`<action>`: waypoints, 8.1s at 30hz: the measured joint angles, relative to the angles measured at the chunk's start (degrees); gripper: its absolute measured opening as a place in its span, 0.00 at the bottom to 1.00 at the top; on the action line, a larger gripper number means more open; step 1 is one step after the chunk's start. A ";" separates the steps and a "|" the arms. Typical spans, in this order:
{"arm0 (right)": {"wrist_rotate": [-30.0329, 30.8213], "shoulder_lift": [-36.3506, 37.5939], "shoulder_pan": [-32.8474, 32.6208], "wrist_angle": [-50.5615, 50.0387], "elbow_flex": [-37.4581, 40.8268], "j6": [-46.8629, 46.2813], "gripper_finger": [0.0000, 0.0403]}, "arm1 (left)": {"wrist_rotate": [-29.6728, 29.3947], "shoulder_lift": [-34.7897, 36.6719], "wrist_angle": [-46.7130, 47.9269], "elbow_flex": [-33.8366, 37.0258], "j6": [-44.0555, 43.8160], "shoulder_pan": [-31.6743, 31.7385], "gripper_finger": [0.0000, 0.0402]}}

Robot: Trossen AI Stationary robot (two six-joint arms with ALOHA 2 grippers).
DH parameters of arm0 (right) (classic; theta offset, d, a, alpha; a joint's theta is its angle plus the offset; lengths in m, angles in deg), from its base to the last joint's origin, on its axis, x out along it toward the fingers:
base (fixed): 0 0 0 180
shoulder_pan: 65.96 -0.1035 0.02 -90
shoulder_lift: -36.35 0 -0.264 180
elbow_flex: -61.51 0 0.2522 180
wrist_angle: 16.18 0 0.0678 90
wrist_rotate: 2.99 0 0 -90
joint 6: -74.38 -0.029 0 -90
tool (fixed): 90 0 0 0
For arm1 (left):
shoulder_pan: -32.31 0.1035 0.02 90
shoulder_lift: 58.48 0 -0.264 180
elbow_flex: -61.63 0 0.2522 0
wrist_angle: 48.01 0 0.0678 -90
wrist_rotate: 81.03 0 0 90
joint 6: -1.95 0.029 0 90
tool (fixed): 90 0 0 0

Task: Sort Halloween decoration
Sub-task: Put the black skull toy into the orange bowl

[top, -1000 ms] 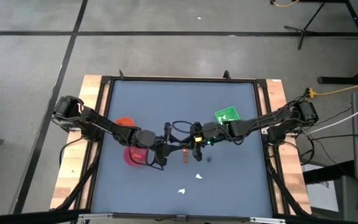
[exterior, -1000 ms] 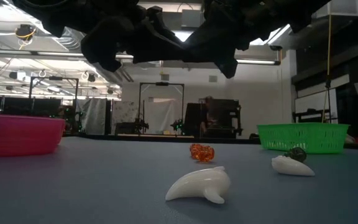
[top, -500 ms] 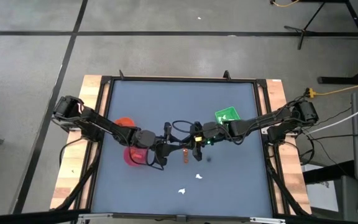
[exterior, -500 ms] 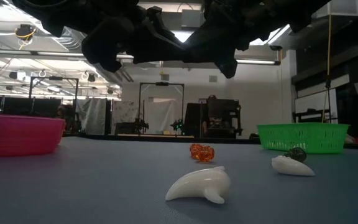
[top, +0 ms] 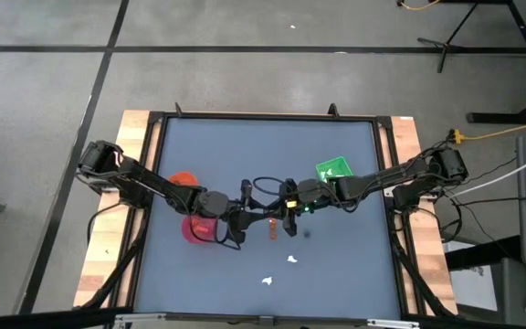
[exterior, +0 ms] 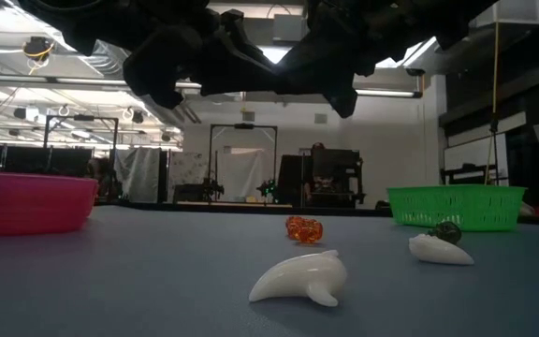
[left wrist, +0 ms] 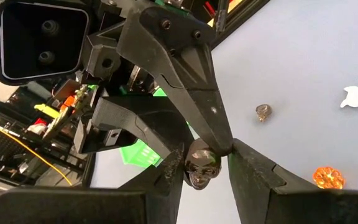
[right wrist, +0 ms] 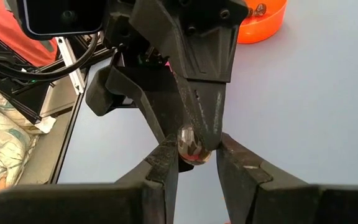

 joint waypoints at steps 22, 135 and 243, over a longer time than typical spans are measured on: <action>-0.07 0.04 0.00 -0.24 0.00 0.41 0.49 | -0.81 -0.02 0.87 0.00 -2.38 0.02 0.24; 3.19 0.52 -0.02 -15.26 0.00 17.17 0.49 | 16.55 1.03 80.15 -5.68 -68.50 14.69 0.47; 3.19 0.52 -0.02 -15.26 0.02 17.21 0.49 | 16.85 -0.63 80.41 -7.06 -48.04 14.64 0.18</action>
